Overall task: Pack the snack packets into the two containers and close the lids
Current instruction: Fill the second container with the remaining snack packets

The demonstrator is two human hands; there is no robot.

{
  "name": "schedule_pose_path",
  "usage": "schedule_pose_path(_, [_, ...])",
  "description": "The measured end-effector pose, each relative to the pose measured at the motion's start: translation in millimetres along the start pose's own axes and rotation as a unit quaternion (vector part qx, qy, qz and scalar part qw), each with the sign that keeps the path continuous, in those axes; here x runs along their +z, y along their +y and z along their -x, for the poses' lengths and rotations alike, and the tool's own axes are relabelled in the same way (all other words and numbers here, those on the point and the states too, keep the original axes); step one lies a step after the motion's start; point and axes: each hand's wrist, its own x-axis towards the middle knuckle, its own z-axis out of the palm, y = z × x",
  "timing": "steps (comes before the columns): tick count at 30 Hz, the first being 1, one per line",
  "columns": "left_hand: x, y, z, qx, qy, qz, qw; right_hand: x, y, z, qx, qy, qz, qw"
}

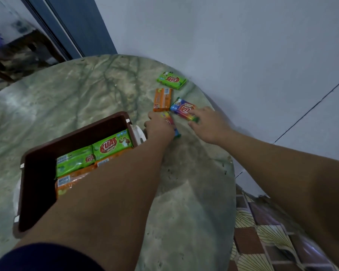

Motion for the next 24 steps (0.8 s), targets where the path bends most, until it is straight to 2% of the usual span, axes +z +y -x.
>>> schedule_pose_path(4, [-0.8, 3.9, -2.0, -0.001, -0.025, -0.044, 0.999, 10.9, 4.4, -10.4, 0.03, 0.008, -0.008, 0.999])
schedule_pose_path(7, [-0.4, 7.7, 2.8, 0.085, -0.061, -0.128, 0.986, 15.0, 4.6, -15.3, 0.039, 0.005, -0.004, 0.999])
schedule_pose_path(9, [4.3, 6.5, 10.4, 0.111, -0.085, -0.12, 0.983, 16.1, 2.2, -18.1, 0.039, 0.002, -0.009, 0.999])
schedule_pose_path(13, [14.6, -2.4, 25.3, 0.083, -0.104, -0.017, 0.991, 14.0, 1.5, -23.3, 0.033, -0.027, 0.029, 0.999])
schedule_pose_path(16, [10.8, -3.6, 33.1, -0.003, -0.066, 0.136, 0.988, 11.2, 1.7, -25.6, 0.019, -0.026, 0.057, 0.998])
schedule_pose_path(19, [10.5, -2.8, 40.9, -0.027, -0.031, 0.241, 0.97, 9.1, -0.2, -29.7, 0.013, -0.024, 0.081, 0.996])
schedule_pose_path(21, [10.2, -2.6, 43.7, -0.027, -0.032, 0.28, 0.959, 12.2, -4.9, -32.1, 0.018, -0.041, 0.079, 0.996])
schedule_pose_path(24, [6.1, -0.5, 47.4, -0.033, -0.034, 0.271, 0.961, 17.3, -13.4, -26.7, 0.043, -0.076, 0.102, 0.991])
